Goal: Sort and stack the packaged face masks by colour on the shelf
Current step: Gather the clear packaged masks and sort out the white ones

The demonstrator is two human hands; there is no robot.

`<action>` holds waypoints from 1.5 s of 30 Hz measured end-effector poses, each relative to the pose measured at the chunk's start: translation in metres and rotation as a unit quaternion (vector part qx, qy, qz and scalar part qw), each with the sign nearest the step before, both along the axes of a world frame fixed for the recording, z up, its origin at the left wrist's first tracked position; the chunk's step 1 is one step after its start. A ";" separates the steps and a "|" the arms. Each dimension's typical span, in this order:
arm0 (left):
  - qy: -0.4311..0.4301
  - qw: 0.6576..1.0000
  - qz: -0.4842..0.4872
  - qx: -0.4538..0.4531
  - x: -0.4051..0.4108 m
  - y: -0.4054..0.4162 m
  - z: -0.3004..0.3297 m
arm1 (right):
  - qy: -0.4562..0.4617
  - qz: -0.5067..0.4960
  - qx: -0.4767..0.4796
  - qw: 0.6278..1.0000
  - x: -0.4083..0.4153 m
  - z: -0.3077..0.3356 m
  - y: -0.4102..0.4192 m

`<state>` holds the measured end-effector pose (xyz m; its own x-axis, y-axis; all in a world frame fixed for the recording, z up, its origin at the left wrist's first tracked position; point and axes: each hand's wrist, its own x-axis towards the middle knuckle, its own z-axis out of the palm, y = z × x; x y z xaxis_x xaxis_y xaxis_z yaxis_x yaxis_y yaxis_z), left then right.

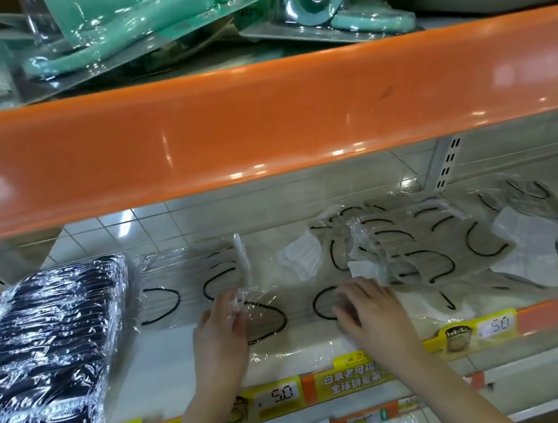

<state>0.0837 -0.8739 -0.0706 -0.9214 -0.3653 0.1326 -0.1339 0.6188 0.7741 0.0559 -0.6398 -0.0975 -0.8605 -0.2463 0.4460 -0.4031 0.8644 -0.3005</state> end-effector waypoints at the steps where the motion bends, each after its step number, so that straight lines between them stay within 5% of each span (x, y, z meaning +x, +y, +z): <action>1: 0.028 1.000 0.000 -0.003 0.002 0.000 0.001 | -0.010 0.027 0.010 1.000 0.002 0.002 -0.005; 7: 0.156 0.983 -0.001 -0.101 -0.001 -0.008 -0.002 | -0.165 0.116 0.093 0.975 0.008 0.011 -0.028; 14: 0.076 0.985 0.048 0.150 0.000 -0.014 0.017 | -0.029 0.105 0.078 0.991 0.010 0.011 -0.034; 21: -0.002 0.909 0.102 0.405 -0.006 -0.048 0.031 | -0.032 0.119 0.094 0.988 0.015 0.022 -0.052; 24: -0.040 0.896 0.105 0.430 -0.006 -0.064 0.031 | -0.021 0.128 0.074 0.989 0.017 0.024 -0.069; 28: -0.034 0.943 0.098 0.317 -0.005 -0.085 0.025 | 0.035 0.127 0.035 0.991 0.009 0.029 -0.089; 31: 0.059 0.993 0.101 0.033 0.001 -0.096 0.024 | 0.050 0.120 0.016 0.991 -0.001 0.039 -0.101; 34: 0.201 0.966 -0.014 -0.164 0.011 -0.102 0.039 | 0.081 0.124 0.018 0.989 -0.009 0.056 -0.112; 37: 0.252 0.912 -0.124 -0.299 0.016 -0.103 0.052 | 0.108 0.132 -0.002 0.985 -0.015 0.071 -0.127; 45: 0.242 0.908 -0.064 -0.337 0.000 -0.107 0.030 | 0.112 0.137 0.009 0.984 -0.032 0.071 -0.164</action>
